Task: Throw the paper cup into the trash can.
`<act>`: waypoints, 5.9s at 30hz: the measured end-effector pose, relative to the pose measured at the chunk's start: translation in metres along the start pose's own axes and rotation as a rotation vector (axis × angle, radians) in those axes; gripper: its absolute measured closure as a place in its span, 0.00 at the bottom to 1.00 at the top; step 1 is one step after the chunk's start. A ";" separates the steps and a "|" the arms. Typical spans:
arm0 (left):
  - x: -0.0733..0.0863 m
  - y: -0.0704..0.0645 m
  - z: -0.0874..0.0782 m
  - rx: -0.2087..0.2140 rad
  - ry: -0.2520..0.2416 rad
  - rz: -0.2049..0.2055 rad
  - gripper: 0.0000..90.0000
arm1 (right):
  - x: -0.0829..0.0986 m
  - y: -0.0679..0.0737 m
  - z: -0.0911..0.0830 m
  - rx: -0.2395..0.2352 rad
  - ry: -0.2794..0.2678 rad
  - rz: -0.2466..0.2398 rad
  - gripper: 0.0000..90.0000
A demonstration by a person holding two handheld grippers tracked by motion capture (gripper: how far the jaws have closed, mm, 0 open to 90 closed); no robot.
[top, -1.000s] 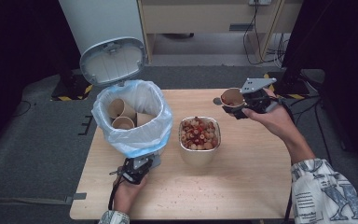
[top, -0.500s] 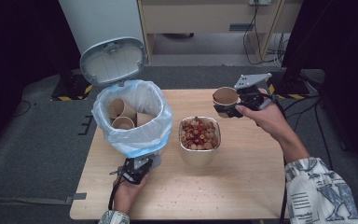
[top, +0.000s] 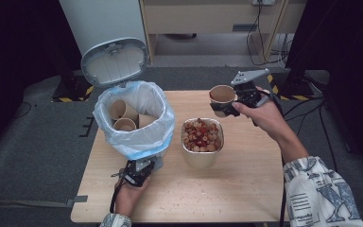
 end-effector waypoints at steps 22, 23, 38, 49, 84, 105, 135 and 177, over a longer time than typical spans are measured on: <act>0.000 0.000 0.000 -0.001 0.000 0.002 1.00 | -0.046 0.018 0.027 -0.033 -0.054 0.016 0.32; 0.000 0.000 0.000 -0.002 0.001 0.003 1.00 | -0.049 0.019 0.029 -0.038 -0.056 0.013 0.32; 0.000 0.000 0.000 -0.002 0.002 0.011 1.00 | -0.082 0.036 0.055 -0.067 -0.065 -0.014 0.32; 0.000 0.000 0.000 0.000 0.002 0.009 0.99 | -0.108 0.048 0.075 -0.083 -0.079 -0.035 0.32; 0.000 0.000 0.000 0.001 0.000 0.006 1.00 | -0.127 0.067 0.141 -0.124 -0.077 -0.040 0.31; -0.001 0.000 0.000 -0.002 0.003 0.010 1.00 | -0.120 0.072 0.161 -0.125 -0.051 -0.044 0.31; 0.000 0.000 0.000 0.001 0.001 0.009 0.99 | -0.106 0.077 0.181 -0.131 -0.027 -0.031 0.11; 0.000 0.000 0.000 0.004 0.001 0.009 1.00 | -0.076 0.038 0.112 -0.005 -0.100 0.053 0.08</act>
Point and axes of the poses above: each handheld gripper's, and its own axes: z roughly forward along the jaws, x roughly out of its underside, y roughly to its left, the point moved 3 cm from there along z, roughly forward along the jaws, and after that the axes turned 13 degrees about -x, right-handed, at the moved point
